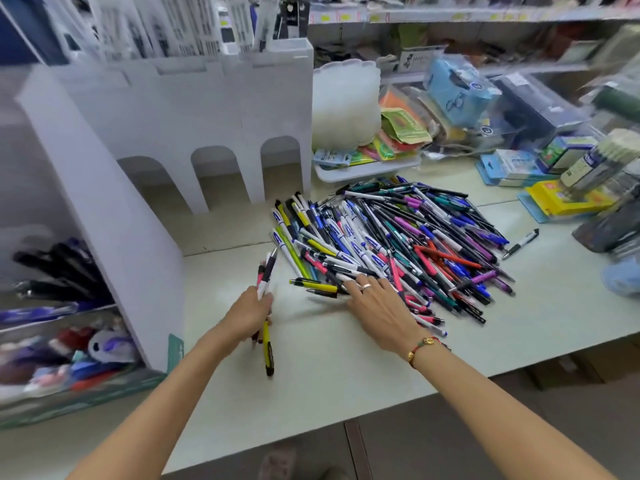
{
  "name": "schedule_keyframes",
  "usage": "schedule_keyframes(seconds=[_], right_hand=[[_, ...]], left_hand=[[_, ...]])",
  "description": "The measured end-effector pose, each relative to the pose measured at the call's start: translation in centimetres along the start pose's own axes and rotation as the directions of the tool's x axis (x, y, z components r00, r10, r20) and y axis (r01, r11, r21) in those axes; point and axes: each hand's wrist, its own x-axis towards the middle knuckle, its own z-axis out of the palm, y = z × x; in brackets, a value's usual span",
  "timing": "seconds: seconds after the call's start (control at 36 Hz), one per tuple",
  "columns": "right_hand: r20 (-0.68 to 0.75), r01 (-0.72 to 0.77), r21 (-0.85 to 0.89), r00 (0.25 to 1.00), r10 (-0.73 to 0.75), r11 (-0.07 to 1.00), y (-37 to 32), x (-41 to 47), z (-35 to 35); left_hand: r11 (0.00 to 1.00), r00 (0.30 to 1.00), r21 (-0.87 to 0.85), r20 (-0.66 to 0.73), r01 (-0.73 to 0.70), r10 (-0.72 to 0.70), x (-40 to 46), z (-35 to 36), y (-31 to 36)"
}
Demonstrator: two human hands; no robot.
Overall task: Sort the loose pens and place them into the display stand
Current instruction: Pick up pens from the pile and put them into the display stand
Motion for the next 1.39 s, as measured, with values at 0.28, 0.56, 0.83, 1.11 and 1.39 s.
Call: schedule_keyframes(seconds=[0.28, 0.56, 0.83, 1.11, 1.39], right_hand=[[0.001, -0.045, 0.354, 0.999, 0.048, 0.934, 0.8, 1.9, -3.9], [0.359, -0.392, 0.879, 0.919, 0.162, 0.273, -0.2, 2.7, -5.3], [0.414, -0.392, 0.908, 0.895, 0.165, -0.152, 0.3, 3.1, -5.6], [0.432, -0.445, 0.835, 0.895, -0.116, -0.324, 2.4, 1.8, -9.0], [0.435, -0.451, 0.764, 0.888, -0.146, -0.461, 4.7, -0.8, -13.9]], left_hand=[[0.290, 0.964, -0.921, 0.230, 0.260, -0.134, 0.2, 0.1, 3.0], [0.189, 0.900, -0.880, 0.426, 0.436, -0.094, 0.2, 0.9, 4.8], [0.332, 0.908, -0.847, 0.407, 0.416, -0.102, 2.2, 1.8, 7.3], [0.309, 0.951, -0.909, 0.306, 0.279, 0.043, 1.9, 2.2, 9.1], [0.232, 0.981, -0.955, 0.168, 0.185, -0.094, 0.2, -1.9, 9.9]])
